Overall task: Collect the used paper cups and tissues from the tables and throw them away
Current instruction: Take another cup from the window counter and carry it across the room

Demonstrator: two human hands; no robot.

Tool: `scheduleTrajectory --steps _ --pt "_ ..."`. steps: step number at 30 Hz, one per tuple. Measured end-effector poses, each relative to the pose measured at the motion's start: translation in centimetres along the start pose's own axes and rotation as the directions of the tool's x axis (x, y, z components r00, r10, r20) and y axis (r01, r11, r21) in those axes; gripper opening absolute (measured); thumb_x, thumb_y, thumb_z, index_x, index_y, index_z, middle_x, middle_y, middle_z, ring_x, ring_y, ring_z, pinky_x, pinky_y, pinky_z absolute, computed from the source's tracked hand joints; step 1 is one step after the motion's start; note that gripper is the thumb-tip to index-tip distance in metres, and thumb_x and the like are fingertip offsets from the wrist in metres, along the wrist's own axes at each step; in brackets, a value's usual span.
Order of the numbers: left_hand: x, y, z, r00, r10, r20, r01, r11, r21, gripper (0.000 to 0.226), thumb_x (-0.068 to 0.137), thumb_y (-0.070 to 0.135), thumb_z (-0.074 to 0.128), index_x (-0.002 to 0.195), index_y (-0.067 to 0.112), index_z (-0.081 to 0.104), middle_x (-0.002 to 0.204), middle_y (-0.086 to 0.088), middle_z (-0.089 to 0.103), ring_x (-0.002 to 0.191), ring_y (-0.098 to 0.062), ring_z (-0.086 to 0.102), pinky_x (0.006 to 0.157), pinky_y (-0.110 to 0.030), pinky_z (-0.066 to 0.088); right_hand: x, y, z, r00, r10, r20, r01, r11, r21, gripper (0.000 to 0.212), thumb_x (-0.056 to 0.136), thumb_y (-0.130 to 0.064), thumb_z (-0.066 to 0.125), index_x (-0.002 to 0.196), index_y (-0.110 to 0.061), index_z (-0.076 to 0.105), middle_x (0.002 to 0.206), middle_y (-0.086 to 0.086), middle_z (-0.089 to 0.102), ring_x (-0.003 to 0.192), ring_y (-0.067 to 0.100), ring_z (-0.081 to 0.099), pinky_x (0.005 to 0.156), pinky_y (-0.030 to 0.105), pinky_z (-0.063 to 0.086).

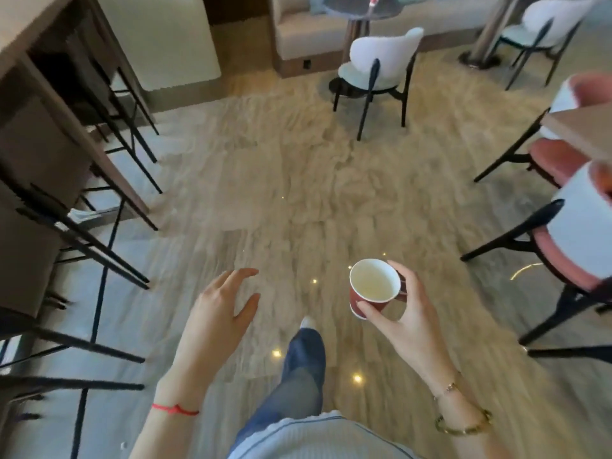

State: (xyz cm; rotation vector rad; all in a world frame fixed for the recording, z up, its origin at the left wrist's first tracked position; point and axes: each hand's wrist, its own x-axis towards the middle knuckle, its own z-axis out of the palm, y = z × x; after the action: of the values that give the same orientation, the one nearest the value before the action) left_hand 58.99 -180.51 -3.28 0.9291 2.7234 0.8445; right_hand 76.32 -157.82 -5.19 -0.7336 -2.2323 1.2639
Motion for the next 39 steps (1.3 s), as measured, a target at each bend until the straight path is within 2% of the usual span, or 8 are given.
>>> scheduleTrajectory --steps 6,10,12,17,25,32,36,39 --pt "14.8 4.0 4.1 0.987 0.141 0.077 -0.138 0.990 -0.042 0.038 0.090 0.025 0.064 0.127 0.025 0.056 0.124 0.006 0.060 0.110 -0.015 0.059 0.085 -0.021 0.041 10.1 4.5 -2.7 0.986 0.097 -0.137 -0.096 0.995 0.011 0.071 0.071 -0.033 0.080 0.130 -0.034 0.041 0.127 -0.016 0.048 0.114 0.006 0.051 0.094 0.023 0.045" --pt "26.0 7.6 6.0 0.963 0.240 0.123 -0.235 0.970 -0.060 0.036 0.090 0.026 0.063 0.125 0.025 0.057 0.122 0.006 0.061 0.105 -0.016 0.062 0.088 -0.033 0.049 19.1 6.0 -5.1 0.963 0.100 -0.249 -0.106 0.994 -0.009 0.070 0.070 -0.038 0.080 0.127 -0.038 0.041 0.123 -0.030 0.045 0.113 -0.001 0.050 0.089 0.009 0.042" --pt "31.3 9.5 6.9 0.951 0.280 0.128 -0.273 0.959 -0.071 0.034 0.090 0.027 0.063 0.124 0.026 0.057 0.121 0.007 0.061 0.105 -0.017 0.062 0.090 -0.040 0.050 23.5 6.7 -6.3 0.950 0.086 -0.299 -0.102 0.994 -0.038 0.070 0.070 -0.039 0.080 0.128 -0.038 0.041 0.124 -0.028 0.047 0.114 -0.003 0.049 0.088 0.004 0.038" --pt "42.6 14.3 9.9 0.906 0.374 0.199 -0.365 0.927 -0.083 0.035 0.090 0.024 0.064 0.124 0.022 0.058 0.122 0.004 0.062 0.110 -0.017 0.060 0.088 -0.024 0.045 32.2 9.0 -9.3 0.911 0.133 -0.391 -0.173 0.982 -0.069 0.071 0.070 -0.035 0.081 0.130 -0.029 0.043 0.126 -0.014 0.049 0.113 -0.003 0.048 0.089 0.003 0.036" --pt "58.7 21.2 18.3 0.831 0.455 0.320 -0.441 0.890 -0.118 0.036 0.089 0.023 0.065 0.124 0.022 0.058 0.121 0.005 0.062 0.111 -0.017 0.060 0.086 -0.022 0.042 45.3 16.4 -14.3 0.834 0.236 -0.499 -0.280 0.960 -0.015 0.073 0.069 -0.030 0.083 0.129 -0.027 0.043 0.124 -0.013 0.050 0.113 -0.004 0.048 0.087 0.004 0.040" --pt "74.7 31.2 25.5 0.801 0.511 0.313 -0.486 0.859 -0.159 0.036 0.090 0.025 0.063 0.126 0.024 0.057 0.124 0.009 0.059 0.112 -0.010 0.057 0.086 -0.017 0.038 60.9 23.1 -22.5 0.812 0.229 -0.537 -0.281 0.960 -0.016 0.072 0.069 -0.029 0.084 0.128 -0.025 0.044 0.124 -0.009 0.050 0.113 0.000 0.049 0.091 0.020 0.047" --pt "83.2 37.1 28.6 0.804 0.526 0.278 -0.491 0.850 -0.190 0.036 0.089 0.023 0.064 0.125 0.022 0.058 0.123 0.009 0.060 0.113 -0.009 0.057 0.091 -0.018 0.039 70.5 26.0 -28.1 0.819 0.185 -0.543 -0.262 0.963 -0.067 0.073 0.069 -0.032 0.083 0.130 -0.023 0.044 0.124 -0.009 0.051 0.113 -0.008 0.046 0.091 0.012 0.043" --pt "89.3 40.4 30.8 0.816 0.514 0.265 -0.478 0.857 -0.191 0.037 0.089 0.021 0.065 0.125 0.022 0.058 0.122 0.007 0.061 0.111 -0.011 0.058 0.090 -0.020 0.041 77.4 27.9 -31.6 0.833 0.180 -0.523 -0.257 0.963 -0.078 0.073 0.071 -0.036 0.081 0.132 -0.026 0.042 0.126 -0.013 0.049 0.116 -0.006 0.046 0.093 0.017 0.044"
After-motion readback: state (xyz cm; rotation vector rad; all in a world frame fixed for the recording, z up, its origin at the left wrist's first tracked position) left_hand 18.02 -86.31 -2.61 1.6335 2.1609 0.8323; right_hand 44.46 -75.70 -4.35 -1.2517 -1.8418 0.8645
